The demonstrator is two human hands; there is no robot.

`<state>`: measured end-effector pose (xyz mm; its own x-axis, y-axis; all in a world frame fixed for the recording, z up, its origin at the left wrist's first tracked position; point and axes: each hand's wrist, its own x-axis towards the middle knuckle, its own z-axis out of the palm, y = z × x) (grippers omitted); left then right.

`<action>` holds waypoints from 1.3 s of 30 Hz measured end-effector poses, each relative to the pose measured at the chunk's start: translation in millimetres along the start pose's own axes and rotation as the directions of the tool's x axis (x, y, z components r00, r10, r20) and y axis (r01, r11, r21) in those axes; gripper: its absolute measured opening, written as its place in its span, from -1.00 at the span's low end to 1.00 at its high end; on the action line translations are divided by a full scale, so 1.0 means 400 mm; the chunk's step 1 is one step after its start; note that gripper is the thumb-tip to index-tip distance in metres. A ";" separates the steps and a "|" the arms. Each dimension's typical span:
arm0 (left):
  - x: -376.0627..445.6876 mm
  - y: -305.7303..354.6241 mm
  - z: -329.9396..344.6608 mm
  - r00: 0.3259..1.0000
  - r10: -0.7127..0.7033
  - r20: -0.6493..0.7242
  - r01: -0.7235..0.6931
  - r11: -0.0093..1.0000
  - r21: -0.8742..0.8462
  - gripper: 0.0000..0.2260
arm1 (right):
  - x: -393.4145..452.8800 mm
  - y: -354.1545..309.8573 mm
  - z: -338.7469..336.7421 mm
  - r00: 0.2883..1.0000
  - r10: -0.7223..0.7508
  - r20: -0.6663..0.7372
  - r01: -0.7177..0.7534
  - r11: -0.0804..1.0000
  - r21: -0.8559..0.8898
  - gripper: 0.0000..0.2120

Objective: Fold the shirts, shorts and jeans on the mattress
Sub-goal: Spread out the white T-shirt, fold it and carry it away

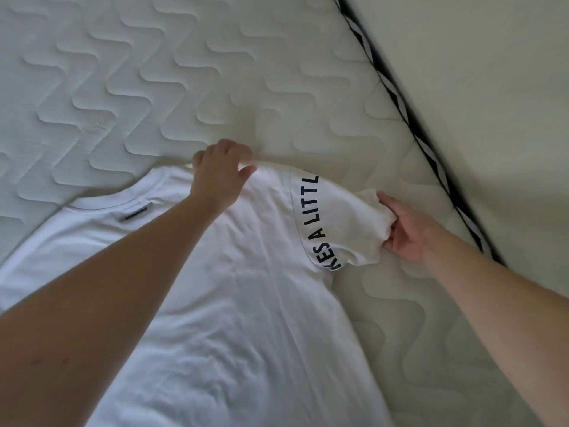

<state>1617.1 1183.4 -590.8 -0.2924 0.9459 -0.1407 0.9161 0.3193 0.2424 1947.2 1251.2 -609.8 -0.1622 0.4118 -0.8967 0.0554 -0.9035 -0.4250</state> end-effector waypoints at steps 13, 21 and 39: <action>0.107 -0.025 -0.063 0.936 0.032 0.351 -0.022 0.999 -0.032 -0.80 | 0.010 0.030 -0.012 0.993 -0.118 -0.001 0.116 0.981 0.158 -0.86; 0.138 0.199 -0.036 0.762 0.254 0.595 -0.210 0.967 -0.143 -0.62 | 0.018 0.019 0.008 0.993 -0.075 -0.087 0.087 0.987 0.134 -0.84; -0.069 0.239 0.038 0.860 0.497 0.117 -0.510 0.851 0.129 -0.71 | -0.040 0.000 0.020 0.995 -0.095 0.020 0.095 0.995 0.033 -0.33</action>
<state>1717.0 1187.0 -578.2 0.2362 0.9651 -0.1131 0.9638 -0.2178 0.1538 1941.9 1243.6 -594.6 -0.1864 0.4936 -0.8495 0.0070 -0.8639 -0.5036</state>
